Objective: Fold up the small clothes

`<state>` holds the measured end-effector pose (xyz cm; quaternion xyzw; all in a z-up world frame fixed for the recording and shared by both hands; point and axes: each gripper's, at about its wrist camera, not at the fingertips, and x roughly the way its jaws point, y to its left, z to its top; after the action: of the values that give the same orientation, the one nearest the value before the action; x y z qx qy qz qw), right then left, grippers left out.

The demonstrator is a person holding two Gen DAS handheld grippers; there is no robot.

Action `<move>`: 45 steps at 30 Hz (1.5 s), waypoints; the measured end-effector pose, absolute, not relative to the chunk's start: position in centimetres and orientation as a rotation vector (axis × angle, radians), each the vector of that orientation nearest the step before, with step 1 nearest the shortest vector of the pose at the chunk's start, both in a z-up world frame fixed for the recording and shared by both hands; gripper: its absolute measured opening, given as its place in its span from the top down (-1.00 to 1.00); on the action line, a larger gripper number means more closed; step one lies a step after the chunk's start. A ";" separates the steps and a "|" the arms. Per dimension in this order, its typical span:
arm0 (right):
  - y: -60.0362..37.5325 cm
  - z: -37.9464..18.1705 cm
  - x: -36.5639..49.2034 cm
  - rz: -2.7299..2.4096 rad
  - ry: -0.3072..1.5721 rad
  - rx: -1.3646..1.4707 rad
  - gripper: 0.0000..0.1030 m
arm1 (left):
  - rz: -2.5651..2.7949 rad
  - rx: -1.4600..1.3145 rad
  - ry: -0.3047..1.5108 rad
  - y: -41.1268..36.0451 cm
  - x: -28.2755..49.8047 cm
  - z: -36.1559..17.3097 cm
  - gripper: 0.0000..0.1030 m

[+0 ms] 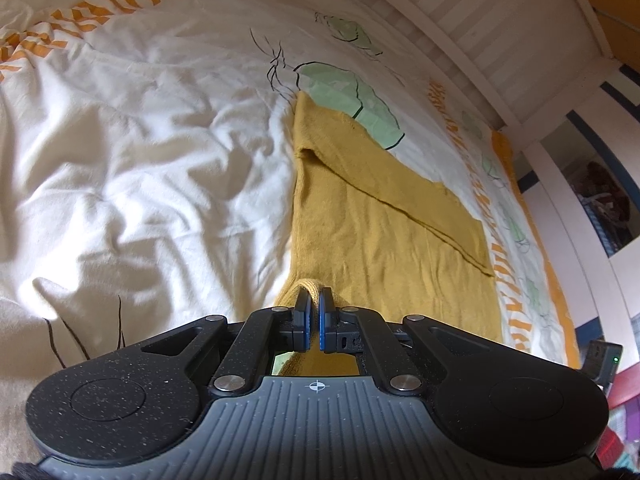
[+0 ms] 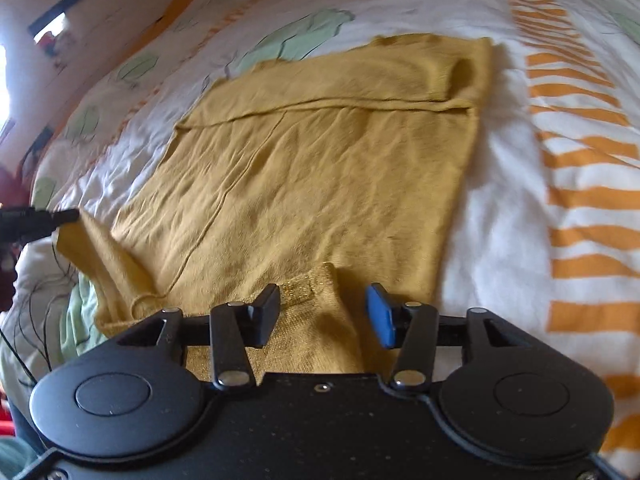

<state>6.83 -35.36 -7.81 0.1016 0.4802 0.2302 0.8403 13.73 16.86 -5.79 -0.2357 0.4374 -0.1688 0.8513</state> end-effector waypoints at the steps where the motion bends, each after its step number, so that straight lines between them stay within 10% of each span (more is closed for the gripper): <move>1: -35.2 -7.9 6.8 0.510 1.015 0.211 0.01 | -0.353 -0.499 0.925 16.9 13.8 -5.9 0.94; 4: -35.2 -7.2 6.3 0.565 0.996 0.261 0.81 | -0.356 -0.525 0.931 17.1 13.9 -5.8 0.94; 18: -42.2 -7.3 9.7 0.187 0.845 0.522 0.81 | -0.252 -0.501 0.858 17.1 19.6 -6.3 0.92; 23: -41.5 -8.1 9.1 0.198 0.857 0.514 0.79 | -0.331 -0.365 0.877 15.9 19.2 -6.8 0.89; 27: -41.4 -8.3 9.1 0.197 0.856 0.514 0.78 | -0.390 -0.321 0.880 14.6 20.2 -7.4 0.33; 35: -41.3 -8.4 9.3 0.205 0.856 0.498 0.65 | -0.413 -0.240 0.933 12.3 22.9 -9.3 0.19; 38: -41.4 -8.9 9.4 0.204 0.860 0.510 0.62 | -0.432 -0.207 0.935 11.6 22.9 -9.9 0.21; 41: -41.5 -9.4 9.3 0.203 0.860 0.536 0.05 | -0.410 -0.202 0.897 11.7 22.2 -9.7 0.77; 45: -40.8 -9.1 9.0 0.209 0.845 0.486 0.00 | -0.398 -0.130 0.797 11.1 20.3 -8.9 0.78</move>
<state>9.02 -40.79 -9.11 0.2332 0.4053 0.1003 0.8782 20.26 11.12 -8.90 -0.0628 0.3852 -0.1923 0.9004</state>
